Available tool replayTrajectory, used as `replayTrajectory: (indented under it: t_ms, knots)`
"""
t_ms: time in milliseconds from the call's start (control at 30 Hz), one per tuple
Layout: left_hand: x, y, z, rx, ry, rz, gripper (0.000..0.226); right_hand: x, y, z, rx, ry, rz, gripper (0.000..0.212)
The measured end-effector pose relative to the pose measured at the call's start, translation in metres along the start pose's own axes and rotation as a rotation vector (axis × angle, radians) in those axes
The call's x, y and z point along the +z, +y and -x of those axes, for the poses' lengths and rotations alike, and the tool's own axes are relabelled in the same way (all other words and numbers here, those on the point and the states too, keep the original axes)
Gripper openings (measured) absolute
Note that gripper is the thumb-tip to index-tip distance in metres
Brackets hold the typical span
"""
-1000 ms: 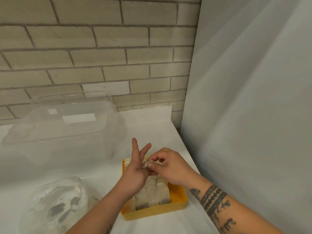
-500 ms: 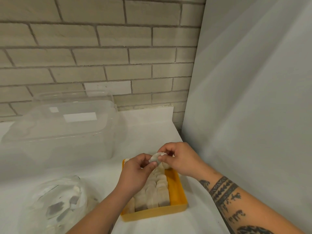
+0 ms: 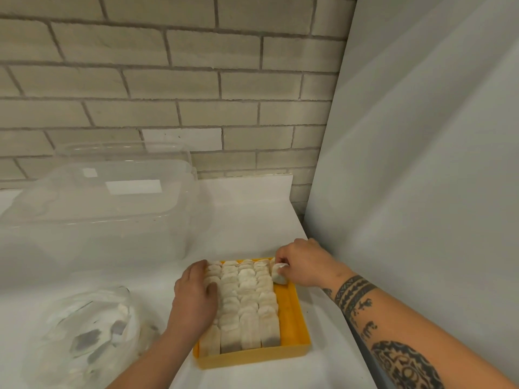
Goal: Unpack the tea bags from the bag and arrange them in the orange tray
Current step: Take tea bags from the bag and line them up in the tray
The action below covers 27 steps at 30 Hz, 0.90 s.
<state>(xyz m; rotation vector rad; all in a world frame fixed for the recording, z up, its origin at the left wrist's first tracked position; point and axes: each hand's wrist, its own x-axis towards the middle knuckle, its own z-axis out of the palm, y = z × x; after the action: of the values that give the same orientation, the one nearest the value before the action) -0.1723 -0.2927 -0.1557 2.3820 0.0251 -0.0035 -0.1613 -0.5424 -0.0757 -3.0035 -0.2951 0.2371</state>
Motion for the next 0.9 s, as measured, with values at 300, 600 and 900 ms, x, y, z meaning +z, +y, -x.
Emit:
replayTrajectory:
  t_ms: [300,600,900]
  knots:
    - [0.003,-0.003,0.001,-0.027,0.010,0.081,0.058,0.013,-0.009,-0.008,0.011,0.055,0.130,0.025]
    - [0.005,-0.007,0.000,-0.055,0.012,0.117,0.062,0.019,-0.013,-0.014,0.093,0.107,0.001,0.018]
    - [-0.013,-0.004,0.002,-0.006,0.005,0.200,0.056,0.009,-0.028,-0.009,0.158,0.186,-0.160,0.020]
